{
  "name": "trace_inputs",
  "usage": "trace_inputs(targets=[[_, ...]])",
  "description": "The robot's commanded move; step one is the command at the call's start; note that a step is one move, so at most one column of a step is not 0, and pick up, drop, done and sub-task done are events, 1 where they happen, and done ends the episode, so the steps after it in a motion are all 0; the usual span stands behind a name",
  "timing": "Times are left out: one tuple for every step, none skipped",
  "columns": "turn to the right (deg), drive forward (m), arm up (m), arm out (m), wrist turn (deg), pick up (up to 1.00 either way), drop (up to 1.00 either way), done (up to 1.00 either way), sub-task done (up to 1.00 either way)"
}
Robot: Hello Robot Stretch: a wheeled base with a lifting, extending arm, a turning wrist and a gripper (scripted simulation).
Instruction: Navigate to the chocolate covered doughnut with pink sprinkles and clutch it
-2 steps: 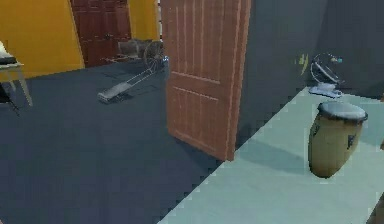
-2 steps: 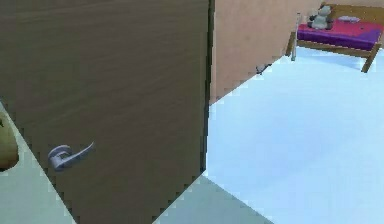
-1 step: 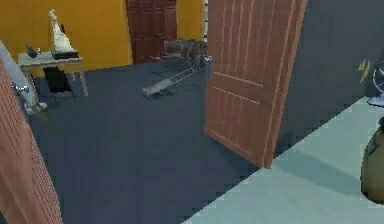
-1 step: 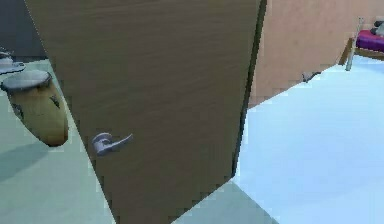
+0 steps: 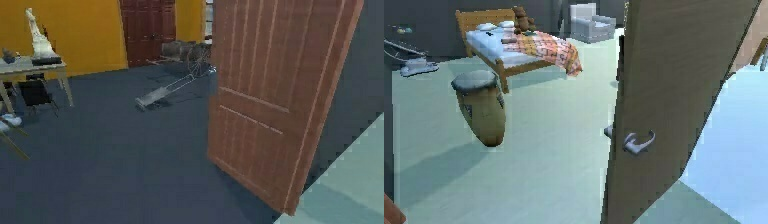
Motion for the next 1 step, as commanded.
trace_inputs(targets=[[-12.0,0.0,0.0,0.0,0.0,0.0,0.0,0.0,0.0]])
